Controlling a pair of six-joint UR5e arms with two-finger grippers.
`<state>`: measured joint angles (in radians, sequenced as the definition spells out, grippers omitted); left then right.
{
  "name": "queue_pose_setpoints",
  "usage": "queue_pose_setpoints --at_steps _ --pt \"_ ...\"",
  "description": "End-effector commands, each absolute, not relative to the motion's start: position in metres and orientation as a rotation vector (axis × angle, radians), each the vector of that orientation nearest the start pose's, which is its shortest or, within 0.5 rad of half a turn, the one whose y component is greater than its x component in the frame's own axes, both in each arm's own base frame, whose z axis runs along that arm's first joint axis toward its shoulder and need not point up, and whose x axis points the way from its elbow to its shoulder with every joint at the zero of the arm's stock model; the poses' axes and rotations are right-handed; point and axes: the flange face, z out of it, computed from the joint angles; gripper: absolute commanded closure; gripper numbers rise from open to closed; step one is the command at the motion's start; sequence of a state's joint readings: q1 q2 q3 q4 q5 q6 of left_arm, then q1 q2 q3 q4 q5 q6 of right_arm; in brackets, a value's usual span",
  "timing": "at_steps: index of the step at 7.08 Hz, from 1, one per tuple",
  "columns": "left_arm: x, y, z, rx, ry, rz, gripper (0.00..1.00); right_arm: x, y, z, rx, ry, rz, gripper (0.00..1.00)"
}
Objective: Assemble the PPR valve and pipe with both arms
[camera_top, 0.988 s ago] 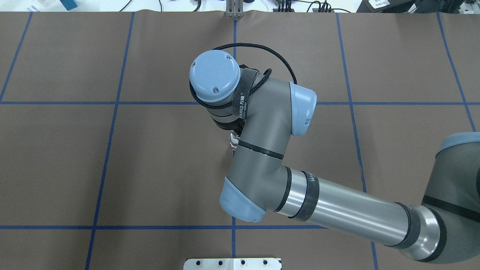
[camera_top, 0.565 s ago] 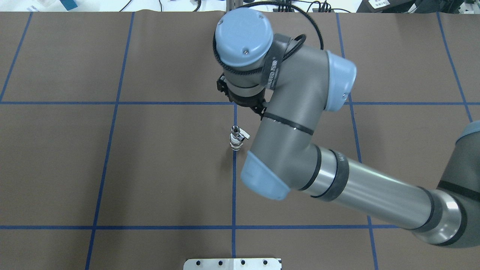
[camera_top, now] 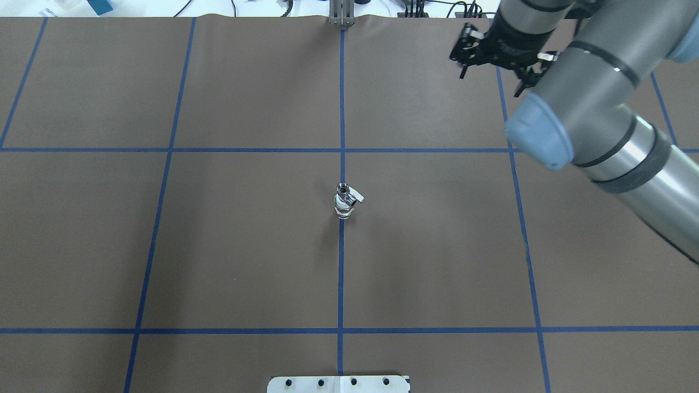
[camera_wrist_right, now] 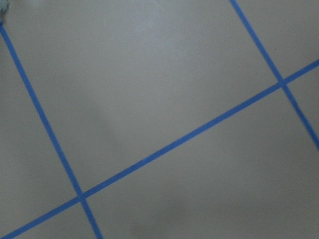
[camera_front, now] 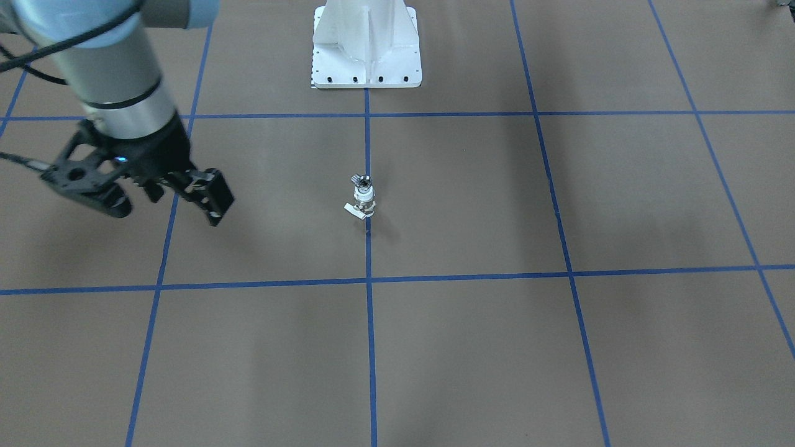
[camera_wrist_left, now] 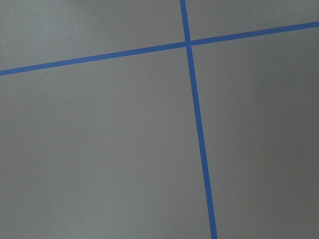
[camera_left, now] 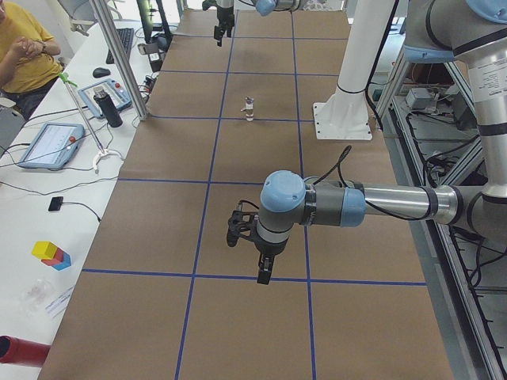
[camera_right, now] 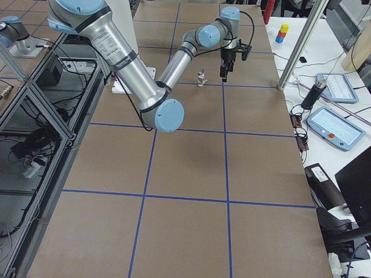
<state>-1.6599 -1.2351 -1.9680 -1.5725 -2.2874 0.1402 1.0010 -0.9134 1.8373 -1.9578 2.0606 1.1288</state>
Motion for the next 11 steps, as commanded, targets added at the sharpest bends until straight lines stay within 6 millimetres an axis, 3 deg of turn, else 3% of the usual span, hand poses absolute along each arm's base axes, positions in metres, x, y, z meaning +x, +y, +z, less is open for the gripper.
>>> queue_pose_setpoints --at_steps 1,2,4,5,7,8,9,11 --pt "-0.099 -0.349 0.614 0.131 0.707 0.07 0.0 -0.131 -0.599 0.31 0.034 -0.669 0.23 0.0" --pt "-0.099 -0.349 0.617 0.128 0.708 0.068 0.0 -0.079 -0.591 0.362 0.034 -0.662 0.132 0.0" --pt "-0.1 -0.36 0.605 0.16 0.702 0.08 0.0 0.004 -0.566 0.474 -0.003 -0.617 -0.014 0.0" --pt "-0.1 -0.361 0.604 0.162 0.702 0.083 0.0 0.034 -0.547 0.513 -0.021 -0.613 -0.054 0.0" --pt "-0.1 -0.362 0.6 0.191 0.698 0.095 0.0 0.058 -0.486 0.592 -0.01 -0.614 -0.081 0.0" --pt "-0.099 -0.362 0.599 0.192 0.698 0.097 0.0 0.062 -0.457 0.621 0.007 -0.617 -0.079 0.0" --pt "-0.099 -0.362 0.599 0.192 0.698 0.097 0.0 0.069 -0.435 0.637 -0.017 -0.616 -0.057 0.0" --pt "-0.099 -0.361 0.601 0.189 0.699 0.096 0.0 0.082 -0.429 0.632 -0.004 -0.623 -0.02 0.0"
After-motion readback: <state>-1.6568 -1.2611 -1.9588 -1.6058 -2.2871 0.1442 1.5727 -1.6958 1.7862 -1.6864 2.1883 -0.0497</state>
